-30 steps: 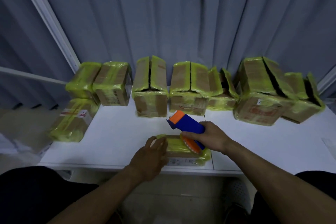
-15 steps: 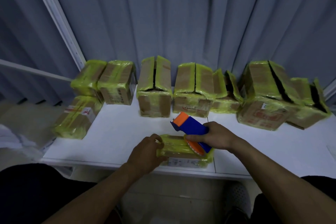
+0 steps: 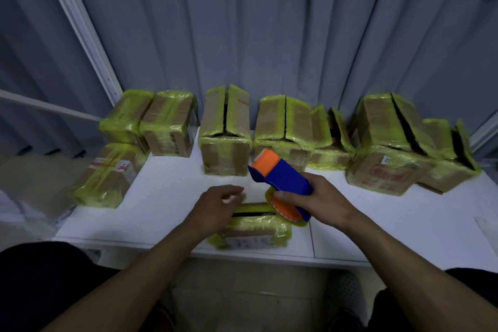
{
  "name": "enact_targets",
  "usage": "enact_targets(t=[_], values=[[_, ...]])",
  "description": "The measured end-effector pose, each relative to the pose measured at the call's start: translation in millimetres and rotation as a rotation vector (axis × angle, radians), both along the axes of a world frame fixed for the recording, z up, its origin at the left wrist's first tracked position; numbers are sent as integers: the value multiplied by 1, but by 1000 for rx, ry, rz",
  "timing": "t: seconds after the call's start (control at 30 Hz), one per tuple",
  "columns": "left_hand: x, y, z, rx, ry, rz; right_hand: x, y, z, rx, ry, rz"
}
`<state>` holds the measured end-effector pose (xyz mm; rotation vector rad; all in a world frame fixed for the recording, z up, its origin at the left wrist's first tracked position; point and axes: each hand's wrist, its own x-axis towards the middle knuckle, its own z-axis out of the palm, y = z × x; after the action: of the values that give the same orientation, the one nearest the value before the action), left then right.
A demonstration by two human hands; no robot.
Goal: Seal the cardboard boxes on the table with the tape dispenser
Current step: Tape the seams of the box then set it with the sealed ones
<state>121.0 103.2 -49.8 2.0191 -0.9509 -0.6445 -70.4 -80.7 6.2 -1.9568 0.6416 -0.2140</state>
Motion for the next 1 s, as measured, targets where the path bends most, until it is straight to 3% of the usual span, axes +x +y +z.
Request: enact_targets(t=[0.1, 0.23, 0.37, 0.43, 0.53, 0.67, 0.77, 1.0], values=[[3, 15, -20, 265, -243, -244, 0, -1, -1, -36, 3, -16], [-3, 14, -43, 140, -338, -238, -3, 2, 4, 7, -74, -45], [-7, 11, -55, 289, -552, -317, -3, 4, 12, 50, -239, -95], [-7, 10, -61, 250, -552, -342, -4, 3, 18, 62, -265, -72], [-6, 4, -54, 190, -259, -251, -7, 3, 17, 56, -186, 0], [-13, -11, 15, -121, 252, 189, -3, 4, 5, 31, -108, 13], [-15, -10, 66, -267, 590, 234, -1, 3, 3, 9, -80, 15], [-16, 6, 82, -224, 668, 255, 3, 10, 6, 21, -123, 117]])
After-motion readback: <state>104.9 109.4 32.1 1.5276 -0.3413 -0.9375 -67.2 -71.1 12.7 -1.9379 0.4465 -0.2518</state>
